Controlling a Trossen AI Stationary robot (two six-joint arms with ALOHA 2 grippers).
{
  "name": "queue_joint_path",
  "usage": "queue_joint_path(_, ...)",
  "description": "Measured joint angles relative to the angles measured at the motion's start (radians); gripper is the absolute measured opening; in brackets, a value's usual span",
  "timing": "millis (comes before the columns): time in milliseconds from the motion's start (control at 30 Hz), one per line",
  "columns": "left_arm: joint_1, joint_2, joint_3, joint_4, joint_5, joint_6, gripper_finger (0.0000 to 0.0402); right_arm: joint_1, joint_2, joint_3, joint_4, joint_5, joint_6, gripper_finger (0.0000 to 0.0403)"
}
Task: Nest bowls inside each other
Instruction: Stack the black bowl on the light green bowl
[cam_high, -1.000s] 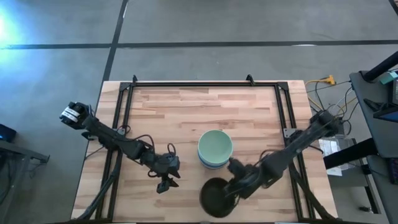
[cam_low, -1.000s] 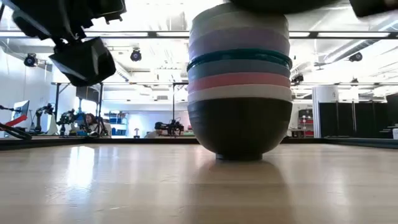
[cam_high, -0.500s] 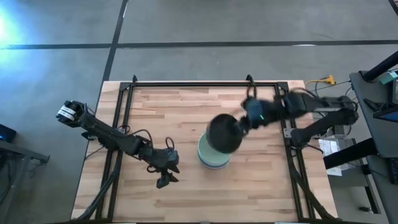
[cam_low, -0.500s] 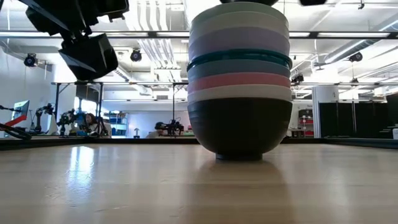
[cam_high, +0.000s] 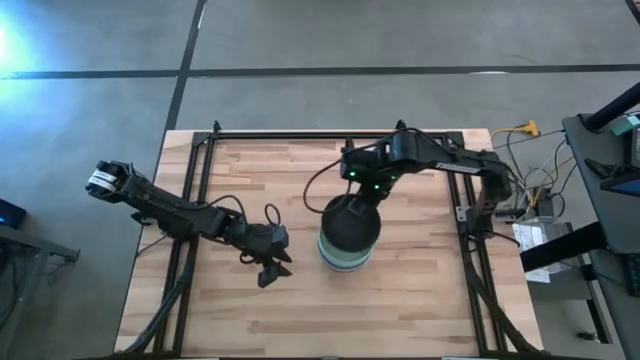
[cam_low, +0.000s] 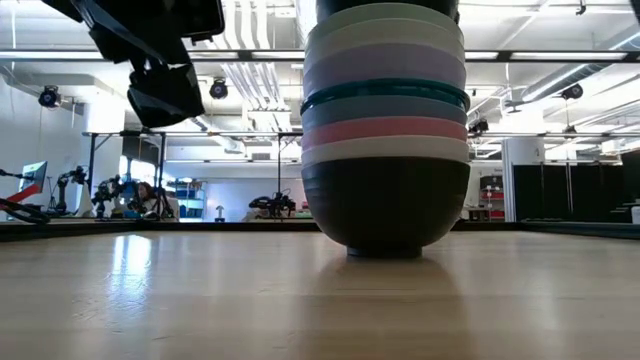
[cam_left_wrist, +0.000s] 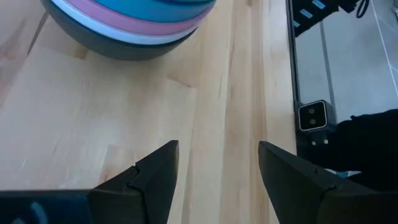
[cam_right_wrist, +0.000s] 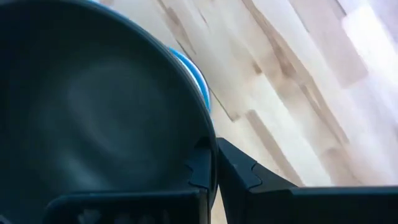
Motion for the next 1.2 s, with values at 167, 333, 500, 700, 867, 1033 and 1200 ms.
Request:
queue_joint_path(167,0.007,0.002,0.001,0.003,-0.005,-0.003,0.0205,0.001,0.072,0.092,0.013,-0.007,-0.056,0.0009)
queue_joint_path(333,0.007,0.002,0.002,0.014,-0.023,-0.028,0.0205,0.005,0.121,0.086,0.007,-0.054,-0.103,0.0009)
queue_joint_path(500,0.006,0.003,0.003,0.021,-0.023,-0.047,0.0205,0.019,0.148,0.059,0.008,-0.057,-0.144,0.0009)
queue_joint_path(700,0.002,0.003,0.003,0.043,-0.023,-0.057,0.0205,0.023,0.159,0.027,0.012,-0.053,-0.165,0.0011)
queue_joint_path(867,0.002,0.003,0.003,0.040,-0.023,-0.057,0.0205,0.023,0.152,0.009,0.010,-0.046,-0.167,0.0013)
queue_joint_path(1033,0.002,0.003,0.003,0.041,-0.023,-0.057,0.0205,0.023,0.138,0.008,0.008,-0.037,-0.179,0.0035)
queue_joint_path(1200,0.002,0.003,0.003,0.041,-0.023,-0.056,0.0205,0.023,0.122,0.018,0.008,-0.015,-0.166,0.0081)
